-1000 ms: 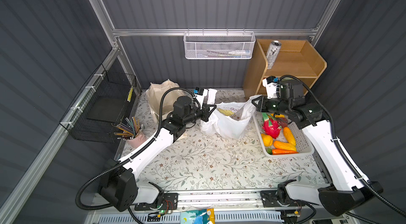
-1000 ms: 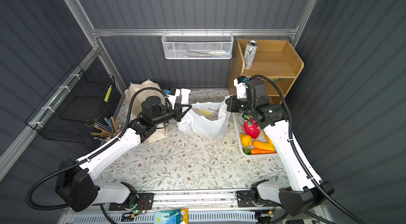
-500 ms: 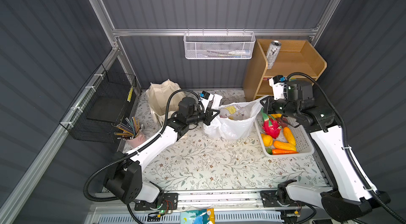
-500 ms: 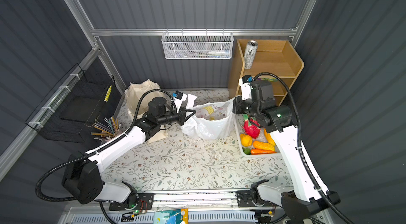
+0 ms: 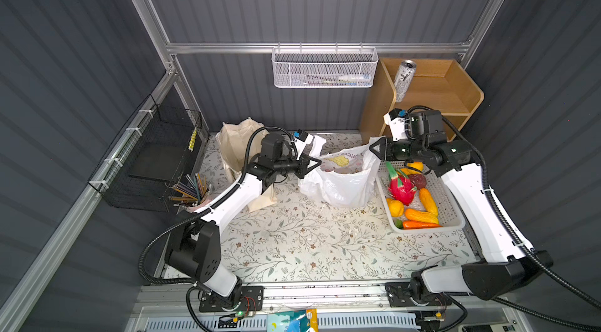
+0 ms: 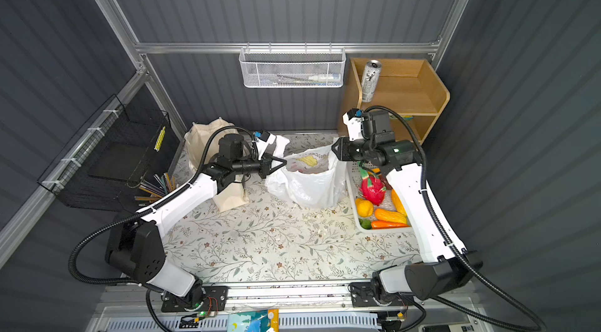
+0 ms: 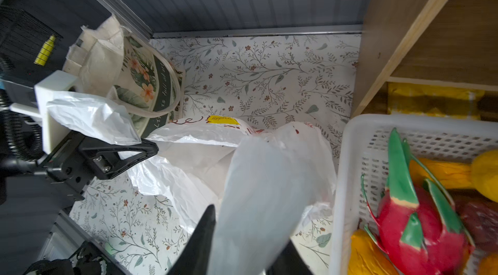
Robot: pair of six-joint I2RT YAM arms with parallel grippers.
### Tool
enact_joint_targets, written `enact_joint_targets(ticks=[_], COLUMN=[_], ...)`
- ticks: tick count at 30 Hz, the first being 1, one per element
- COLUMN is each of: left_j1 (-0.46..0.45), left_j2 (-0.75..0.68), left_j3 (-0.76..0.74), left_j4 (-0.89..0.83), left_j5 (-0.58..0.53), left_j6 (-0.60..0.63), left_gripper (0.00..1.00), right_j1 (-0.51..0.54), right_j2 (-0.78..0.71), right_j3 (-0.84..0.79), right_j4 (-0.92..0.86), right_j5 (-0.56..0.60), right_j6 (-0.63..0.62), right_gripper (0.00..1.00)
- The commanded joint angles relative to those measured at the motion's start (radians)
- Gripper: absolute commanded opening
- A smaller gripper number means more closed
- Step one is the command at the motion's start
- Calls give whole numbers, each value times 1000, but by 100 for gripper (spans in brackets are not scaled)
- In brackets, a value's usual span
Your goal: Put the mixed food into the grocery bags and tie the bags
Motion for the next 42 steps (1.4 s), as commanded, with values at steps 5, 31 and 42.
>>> enact_joint_targets(ticks=[5, 31, 42], left_j1=[40, 113, 116], left_j2=[65, 245, 270], left_j3=[109, 319, 344], left_j4=[-121, -185, -212], left_j5=[138, 281, 305], left_j6=[75, 107, 124], left_gripper=[0, 0, 0], right_j1=[-32, -248, -140], right_j2=[2, -464, -376], right_j3=[96, -858, -854], right_j4=[10, 863, 944], right_j5=[-72, -302, -371], right_j6=[-4, 56, 3], right_gripper=[63, 98, 99])
